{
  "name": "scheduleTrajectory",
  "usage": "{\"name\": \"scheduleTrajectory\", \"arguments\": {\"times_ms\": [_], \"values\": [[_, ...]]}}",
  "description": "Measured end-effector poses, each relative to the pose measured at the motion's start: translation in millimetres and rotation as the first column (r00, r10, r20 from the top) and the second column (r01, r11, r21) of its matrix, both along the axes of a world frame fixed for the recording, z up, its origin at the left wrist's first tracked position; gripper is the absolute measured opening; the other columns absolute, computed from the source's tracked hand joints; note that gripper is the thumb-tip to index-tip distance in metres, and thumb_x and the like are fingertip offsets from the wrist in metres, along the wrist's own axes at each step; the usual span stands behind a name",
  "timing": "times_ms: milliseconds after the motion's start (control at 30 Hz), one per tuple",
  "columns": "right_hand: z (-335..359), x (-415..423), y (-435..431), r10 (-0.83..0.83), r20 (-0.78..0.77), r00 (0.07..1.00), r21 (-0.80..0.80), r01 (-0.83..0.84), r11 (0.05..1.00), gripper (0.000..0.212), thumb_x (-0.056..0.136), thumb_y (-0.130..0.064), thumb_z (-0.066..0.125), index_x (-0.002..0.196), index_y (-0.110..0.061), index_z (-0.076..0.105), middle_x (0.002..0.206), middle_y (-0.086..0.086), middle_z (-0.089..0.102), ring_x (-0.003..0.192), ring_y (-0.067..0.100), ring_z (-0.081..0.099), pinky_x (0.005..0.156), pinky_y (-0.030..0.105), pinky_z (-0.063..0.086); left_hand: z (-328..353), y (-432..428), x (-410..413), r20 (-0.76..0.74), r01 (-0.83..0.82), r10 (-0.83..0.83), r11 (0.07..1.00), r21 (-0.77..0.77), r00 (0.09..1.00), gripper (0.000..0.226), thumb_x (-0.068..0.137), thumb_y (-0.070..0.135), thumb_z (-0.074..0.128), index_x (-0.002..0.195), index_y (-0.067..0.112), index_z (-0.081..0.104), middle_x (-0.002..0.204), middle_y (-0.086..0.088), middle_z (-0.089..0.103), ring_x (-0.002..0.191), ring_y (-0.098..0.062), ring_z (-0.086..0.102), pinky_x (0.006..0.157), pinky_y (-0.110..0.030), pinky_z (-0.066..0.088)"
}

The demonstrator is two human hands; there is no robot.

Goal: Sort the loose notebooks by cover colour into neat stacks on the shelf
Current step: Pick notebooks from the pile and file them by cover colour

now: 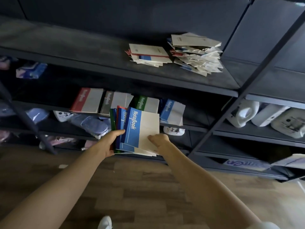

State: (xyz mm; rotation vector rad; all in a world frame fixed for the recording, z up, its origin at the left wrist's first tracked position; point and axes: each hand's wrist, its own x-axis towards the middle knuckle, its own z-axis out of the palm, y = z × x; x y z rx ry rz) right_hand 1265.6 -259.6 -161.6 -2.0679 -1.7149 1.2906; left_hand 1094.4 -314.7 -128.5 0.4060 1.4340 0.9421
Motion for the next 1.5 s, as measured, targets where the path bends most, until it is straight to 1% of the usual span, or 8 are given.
{"name": "scheduleTrajectory", "arguments": {"times_ms": [100,400,500,633,800,967,1133,1500], "values": [[-19,12,-9,-0.401,-0.297,0.867,-0.233,0.341,0.911,0.047,0.093,-0.017,0.056,0.137,-0.005,0.041,0.137,0.013,0.049,0.123,0.028,0.052,0.083,0.029,0.048,-16,-3,13,-0.055,0.05,-0.052,0.998,-0.041,0.997,0.004,0.093,0.015,0.056,0.091,0.012,0.056,0.079,-0.008,0.063,0.069,-0.023,0.061,0.051,-0.03,0.051],[-39,61,-1,-0.621,-0.456,0.637,-0.484,0.408,0.774,0.02,0.088,-0.01,0.064,0.105,-0.008,0.055,0.107,0.014,0.06,0.104,0.031,0.057,0.088,0.049,0.051,-50,29,36,-0.082,0.122,-0.132,0.986,-0.112,0.988,0.03,0.092,0.017,0.058,0.12,0.011,0.05,0.1,-0.011,0.06,0.087,-0.027,0.059,0.068,-0.035,0.049],[-43,70,19,-0.621,-0.407,0.67,-0.511,0.396,0.763,0.02,0.087,-0.008,0.064,0.104,-0.005,0.055,0.112,0.012,0.06,0.1,0.027,0.058,0.071,0.038,0.054,-53,55,42,-0.06,0.135,-0.142,0.985,-0.11,0.988,0.029,0.092,0.016,0.057,0.119,0.009,0.05,0.103,-0.012,0.062,0.082,-0.025,0.06,0.061,-0.034,0.048],[-50,71,55,-0.524,-0.271,0.808,-0.39,0.405,0.827,0.038,0.086,-0.008,0.066,0.121,0.001,0.054,0.116,0.012,0.057,0.109,0.03,0.057,0.084,0.04,0.054,-59,103,45,-0.034,0.169,-0.173,0.981,-0.091,0.984,0.038,0.092,0.018,0.058,0.128,0.01,0.049,0.124,-0.015,0.06,0.085,-0.025,0.061,0.066,-0.034,0.048],[-51,81,101,-0.417,-0.125,0.9,-0.184,0.392,0.901,0.037,0.089,-0.015,0.063,0.122,-0.001,0.056,0.101,0.01,0.061,0.099,0.026,0.061,0.077,0.034,0.056,-59,158,46,-0.104,0.226,-0.239,0.966,-0.129,0.965,0.061,0.088,0.026,0.063,0.141,0.014,0.034,0.15,-0.007,0.033,0.134,-0.029,0.033,0.104,-0.045,0.028],[-57,97,129,-0.351,0.075,0.933,-0.054,0.355,0.933,0.032,0.094,-0.02,0.052,0.12,-0.003,0.052,0.068,0.001,0.053,0.052,0.015,0.05,0.045,0.025,0.041,-70,188,42,-0.104,0.265,-0.284,0.95,-0.165,0.953,0.048,0.082,0.012,0.064,0.126,0.012,0.044,0.125,-0.004,0.051,0.116,-0.027,0.047,0.09,-0.039,0.034],[-70,116,163,-0.455,0.128,0.881,0.007,0.458,0.889,0.03,0.095,-0.015,0.046,0.122,-0.002,0.052,0.109,0.019,0.063,0.091,0.033,0.064,0.073,0.038,0.054,-75,198,35,-0.067,0.225,-0.237,0.962,-0.156,0.969,0.035,0.083,0.006,0.06,0.114,0.013,0.045,0.113,-0.009,0.055,0.105,-0.026,0.051,0.103,-0.046,0.037],[-100,118,225,-0.514,0.123,0.849,-0.046,0.522,0.852,0.025,0.083,0.004,0.057,0.108,0.005,0.06,0.108,0.022,0.063,0.087,0.029,0.059,0.076,0.033,0.054,-77,195,32,-0.05,0.007,-0.015,0.985,-0.172,0.999,0.032,0.086,-0.003,0.057,0.113,0.011,0.048,0.089,-0.006,0.059,0.08,-0.022,0.057,0.068,-0.035,0.047]]}}
